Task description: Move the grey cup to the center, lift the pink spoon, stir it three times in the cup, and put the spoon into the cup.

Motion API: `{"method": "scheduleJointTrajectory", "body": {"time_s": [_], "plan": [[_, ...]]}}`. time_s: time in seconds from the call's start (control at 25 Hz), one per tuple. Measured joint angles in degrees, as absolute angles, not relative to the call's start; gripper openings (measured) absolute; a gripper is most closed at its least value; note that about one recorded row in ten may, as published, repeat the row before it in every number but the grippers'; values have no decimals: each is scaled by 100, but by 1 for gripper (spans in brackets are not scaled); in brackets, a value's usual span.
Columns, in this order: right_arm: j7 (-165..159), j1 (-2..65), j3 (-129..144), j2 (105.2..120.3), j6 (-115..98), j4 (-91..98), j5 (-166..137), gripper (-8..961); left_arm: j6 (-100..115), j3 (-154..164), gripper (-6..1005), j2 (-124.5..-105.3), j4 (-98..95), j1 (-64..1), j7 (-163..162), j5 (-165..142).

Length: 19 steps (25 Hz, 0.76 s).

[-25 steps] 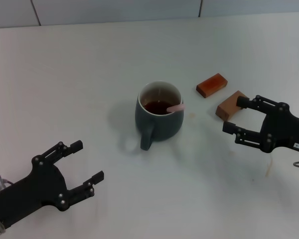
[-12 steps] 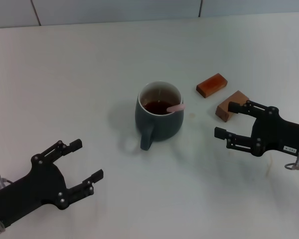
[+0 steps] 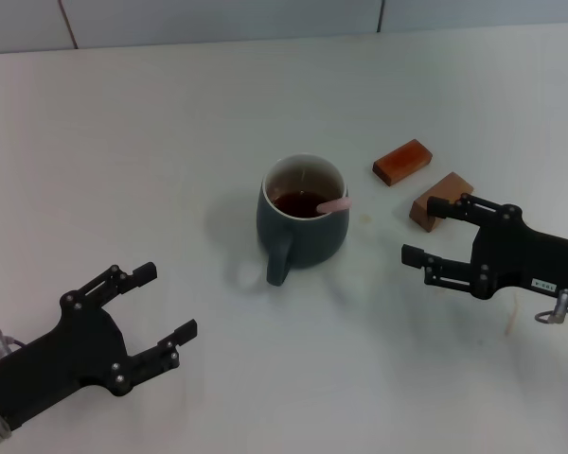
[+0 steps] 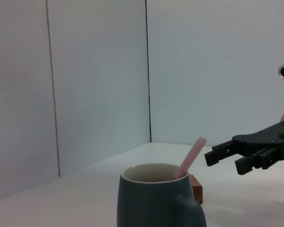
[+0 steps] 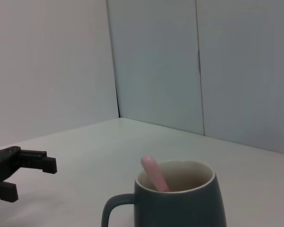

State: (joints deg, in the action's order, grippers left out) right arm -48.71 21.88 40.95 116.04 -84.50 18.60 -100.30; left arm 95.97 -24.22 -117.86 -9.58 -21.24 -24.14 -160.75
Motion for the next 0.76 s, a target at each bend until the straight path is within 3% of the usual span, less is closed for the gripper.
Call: {"method": "scheduleJointTrajectory", "body": {"time_s": [0.76], "plan": [[-4878, 2189, 4095, 11639, -8457, 1845, -10034, 775, 9595, -2426, 809, -11771, -958, -2139, -2470, -16067]]}}
